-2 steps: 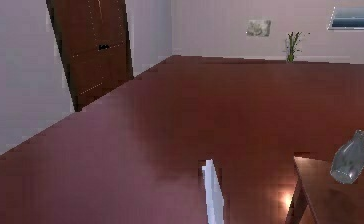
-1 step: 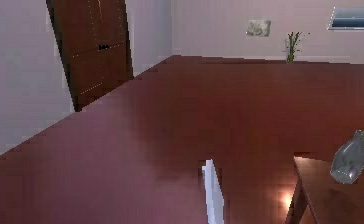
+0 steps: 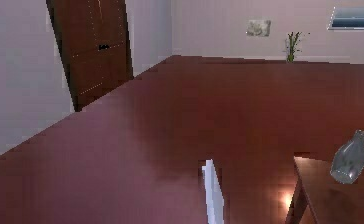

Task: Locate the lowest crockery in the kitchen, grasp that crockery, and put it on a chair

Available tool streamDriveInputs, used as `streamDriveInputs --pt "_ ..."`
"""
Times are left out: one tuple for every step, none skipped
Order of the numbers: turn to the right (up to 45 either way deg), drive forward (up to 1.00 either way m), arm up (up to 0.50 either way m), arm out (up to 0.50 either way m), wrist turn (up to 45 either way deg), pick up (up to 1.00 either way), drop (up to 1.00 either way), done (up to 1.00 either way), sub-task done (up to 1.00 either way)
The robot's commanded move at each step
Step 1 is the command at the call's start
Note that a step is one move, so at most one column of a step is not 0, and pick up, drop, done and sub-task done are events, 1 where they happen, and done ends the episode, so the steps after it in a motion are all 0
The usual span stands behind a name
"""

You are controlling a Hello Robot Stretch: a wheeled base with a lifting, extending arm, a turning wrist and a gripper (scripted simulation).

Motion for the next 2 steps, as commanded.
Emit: streamDriveInputs --pt "0.0 0.0 0.0 0.0 -45.0 0.0 0.0 0.0 0.0" --pt "0.0 0.0 0.0 0.0 -12.0 0.0 0.0 0.0 0.0"
